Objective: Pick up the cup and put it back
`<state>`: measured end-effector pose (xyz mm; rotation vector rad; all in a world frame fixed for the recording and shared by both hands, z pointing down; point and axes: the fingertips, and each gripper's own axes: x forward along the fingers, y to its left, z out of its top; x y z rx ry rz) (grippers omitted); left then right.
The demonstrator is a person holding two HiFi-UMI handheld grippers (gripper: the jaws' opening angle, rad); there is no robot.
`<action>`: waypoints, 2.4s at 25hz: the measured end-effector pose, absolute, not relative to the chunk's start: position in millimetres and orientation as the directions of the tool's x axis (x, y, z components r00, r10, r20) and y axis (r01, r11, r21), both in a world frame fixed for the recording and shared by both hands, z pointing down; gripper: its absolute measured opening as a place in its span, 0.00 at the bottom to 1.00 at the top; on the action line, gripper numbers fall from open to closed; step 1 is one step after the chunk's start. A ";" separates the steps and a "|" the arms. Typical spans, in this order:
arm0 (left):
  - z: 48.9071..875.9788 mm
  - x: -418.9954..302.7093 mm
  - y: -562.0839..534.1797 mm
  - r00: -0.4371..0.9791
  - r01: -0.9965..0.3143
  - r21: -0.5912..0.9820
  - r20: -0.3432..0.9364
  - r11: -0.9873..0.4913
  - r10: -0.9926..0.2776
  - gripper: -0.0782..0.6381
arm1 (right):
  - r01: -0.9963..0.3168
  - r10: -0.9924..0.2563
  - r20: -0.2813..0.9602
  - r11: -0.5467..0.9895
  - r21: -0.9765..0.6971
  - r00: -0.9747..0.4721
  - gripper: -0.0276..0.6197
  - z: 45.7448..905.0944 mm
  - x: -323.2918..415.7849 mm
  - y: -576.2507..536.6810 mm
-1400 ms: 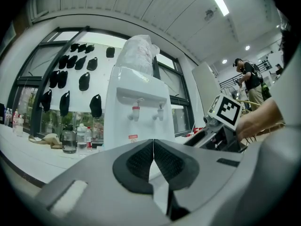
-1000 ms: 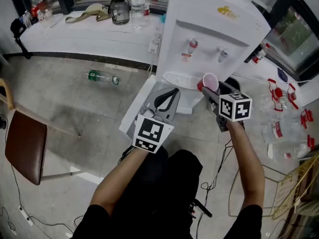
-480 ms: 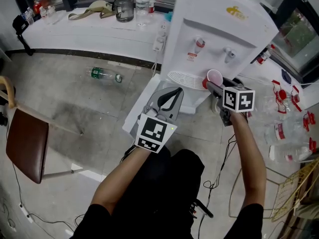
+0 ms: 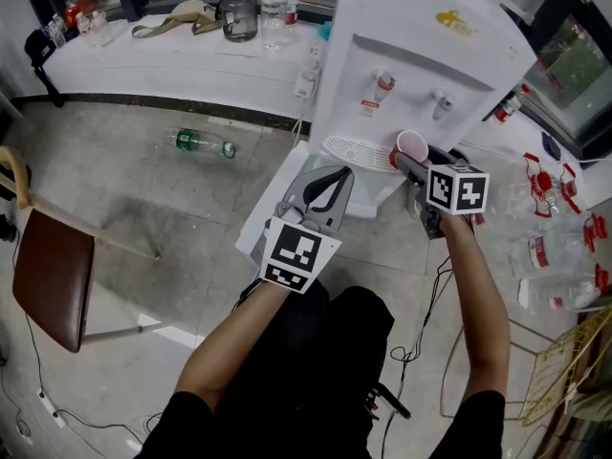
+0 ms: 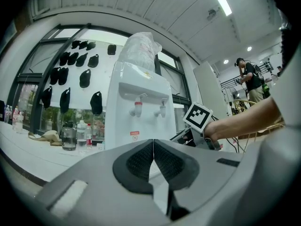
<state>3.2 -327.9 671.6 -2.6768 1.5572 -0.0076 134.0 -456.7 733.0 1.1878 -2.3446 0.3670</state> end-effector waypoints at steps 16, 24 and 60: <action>670.0 2.3 -326.4 0.495 -0.869 -0.044 -0.020 -0.494 -0.869 0.12 | -0.811 -0.748 0.392 0.585 0.007 -0.536 0.58 698.6 137.6 -433.9; 662.2 2.9 -334.6 0.506 -0.861 -0.064 -0.017 -0.504 -0.862 0.12 | -0.846 -0.813 0.249 0.531 -0.052 -0.526 0.36 685.8 144.6 -390.5; 496.0 -1.9 -267.5 0.454 -0.891 0.171 0.324 -0.420 -0.830 0.12 | -0.892 -0.603 0.658 0.286 -0.349 -0.451 0.04 605.5 123.4 -273.9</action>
